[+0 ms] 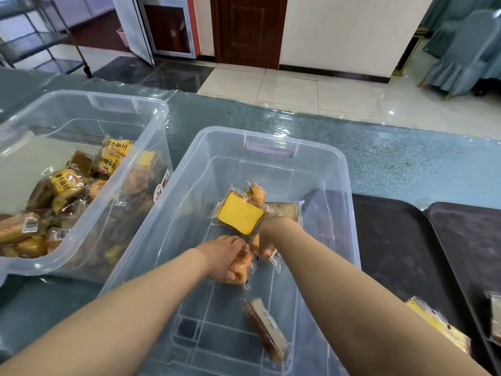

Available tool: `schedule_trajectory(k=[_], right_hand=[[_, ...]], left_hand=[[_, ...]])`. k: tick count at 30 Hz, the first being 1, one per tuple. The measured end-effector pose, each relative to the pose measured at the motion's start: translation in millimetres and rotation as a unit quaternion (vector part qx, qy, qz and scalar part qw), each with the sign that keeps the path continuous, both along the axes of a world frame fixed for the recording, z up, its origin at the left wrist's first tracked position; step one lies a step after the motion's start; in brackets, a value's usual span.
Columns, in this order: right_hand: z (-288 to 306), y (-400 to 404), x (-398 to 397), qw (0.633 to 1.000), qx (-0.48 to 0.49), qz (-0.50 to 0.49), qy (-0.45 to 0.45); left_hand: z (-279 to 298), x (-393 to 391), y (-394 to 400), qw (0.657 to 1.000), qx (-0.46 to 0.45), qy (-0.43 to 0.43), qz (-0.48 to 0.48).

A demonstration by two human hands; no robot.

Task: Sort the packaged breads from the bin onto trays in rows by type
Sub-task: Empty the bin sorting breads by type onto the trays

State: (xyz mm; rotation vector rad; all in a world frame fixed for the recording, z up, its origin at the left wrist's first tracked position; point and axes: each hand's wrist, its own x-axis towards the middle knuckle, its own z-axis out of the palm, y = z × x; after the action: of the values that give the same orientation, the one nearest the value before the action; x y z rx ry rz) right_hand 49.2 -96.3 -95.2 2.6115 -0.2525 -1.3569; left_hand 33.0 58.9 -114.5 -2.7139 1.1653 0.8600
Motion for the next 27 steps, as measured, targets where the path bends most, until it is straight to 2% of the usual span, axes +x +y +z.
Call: schedule_trajectory(k=[4,7,11,13,18,21,27], right_hand=[[-22,2,6,1.0,-0.004,0.01,0.028],[-67,-1,16,0.998,0.016,0.001,0.052],[-17,8,-18,0.999,0.036,0.001,-0.004],[-15,6,-25,0.999,0.029,0.006,-0.036],[-39,-1,-18,0.999,0.024,-0.033,-0.018],[-27,-7,-25,1.0,0.014,0.007,-0.026],[-38,-15,-22,0.997,0.034,0.007,-0.073]], left_hand=[[-4,2,1,0.999,0.019,0.016,0.023],[-4,2,0,0.998,0.039,0.03,0.034],[-3,-1,0,0.996,0.066,0.045,0.046],[-3,-1,0,0.995,0.071,0.049,0.056],[0,-1,-1,0.992,0.089,0.064,0.069],[1,0,0,0.989,0.098,0.077,0.077],[5,0,-1,0.989,0.095,0.079,0.084]])
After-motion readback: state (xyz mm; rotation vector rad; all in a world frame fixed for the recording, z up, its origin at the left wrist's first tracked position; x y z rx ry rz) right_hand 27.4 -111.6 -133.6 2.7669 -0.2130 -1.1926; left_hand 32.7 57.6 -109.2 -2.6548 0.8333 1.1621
